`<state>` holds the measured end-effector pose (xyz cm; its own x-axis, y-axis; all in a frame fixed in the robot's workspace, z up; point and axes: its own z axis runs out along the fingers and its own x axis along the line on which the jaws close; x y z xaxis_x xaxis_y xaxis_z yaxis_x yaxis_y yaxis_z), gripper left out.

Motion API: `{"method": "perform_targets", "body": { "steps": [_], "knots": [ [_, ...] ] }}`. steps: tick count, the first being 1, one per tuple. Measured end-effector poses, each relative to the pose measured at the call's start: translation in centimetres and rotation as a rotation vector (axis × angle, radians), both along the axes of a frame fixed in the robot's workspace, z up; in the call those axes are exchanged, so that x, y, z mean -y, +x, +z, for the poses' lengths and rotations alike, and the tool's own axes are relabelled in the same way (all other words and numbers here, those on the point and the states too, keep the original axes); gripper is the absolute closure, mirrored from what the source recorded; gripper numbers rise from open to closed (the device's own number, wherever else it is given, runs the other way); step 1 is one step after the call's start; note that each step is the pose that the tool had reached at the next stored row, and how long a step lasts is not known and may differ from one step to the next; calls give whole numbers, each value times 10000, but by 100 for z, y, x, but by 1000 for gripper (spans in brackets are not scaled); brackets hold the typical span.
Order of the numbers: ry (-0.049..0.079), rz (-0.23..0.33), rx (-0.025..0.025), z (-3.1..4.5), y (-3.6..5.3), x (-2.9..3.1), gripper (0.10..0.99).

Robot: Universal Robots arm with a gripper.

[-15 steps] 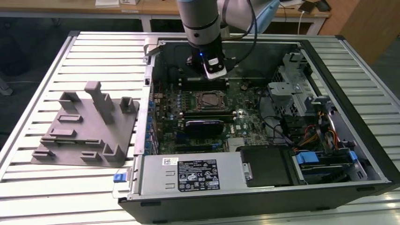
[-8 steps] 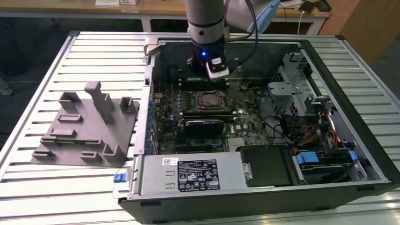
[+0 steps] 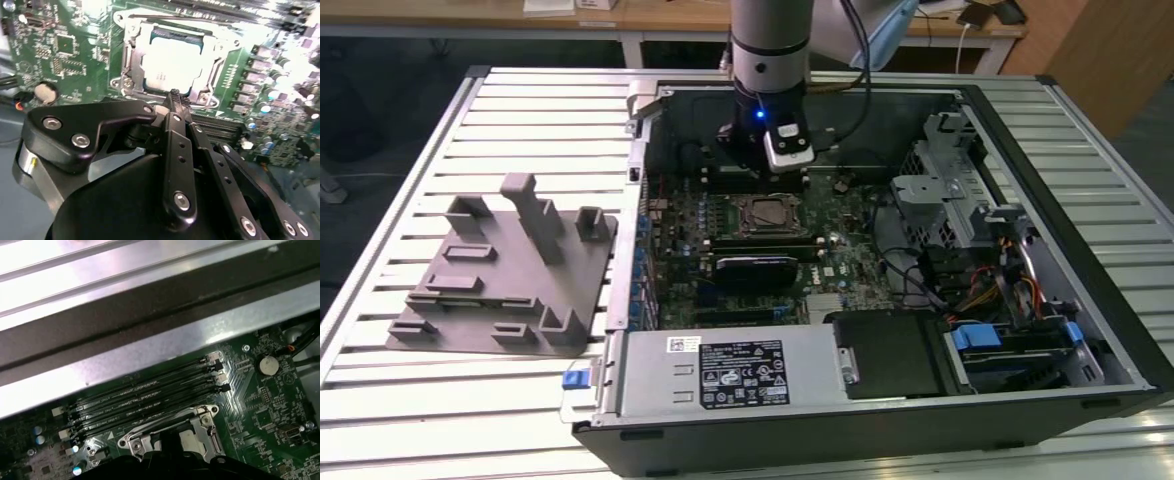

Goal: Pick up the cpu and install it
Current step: 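Install the first cpu locking lever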

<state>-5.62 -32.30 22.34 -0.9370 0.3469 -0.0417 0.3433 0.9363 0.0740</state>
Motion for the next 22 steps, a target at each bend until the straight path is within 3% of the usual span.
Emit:
{"method": "perform_targets", "body": {
  "steps": [11, 22],
  "knots": [
    [-80, 101, -16, -3, 32, 22, 980],
    [-522, 386, -27, -10, 36, 55, 980]
  ]
}}
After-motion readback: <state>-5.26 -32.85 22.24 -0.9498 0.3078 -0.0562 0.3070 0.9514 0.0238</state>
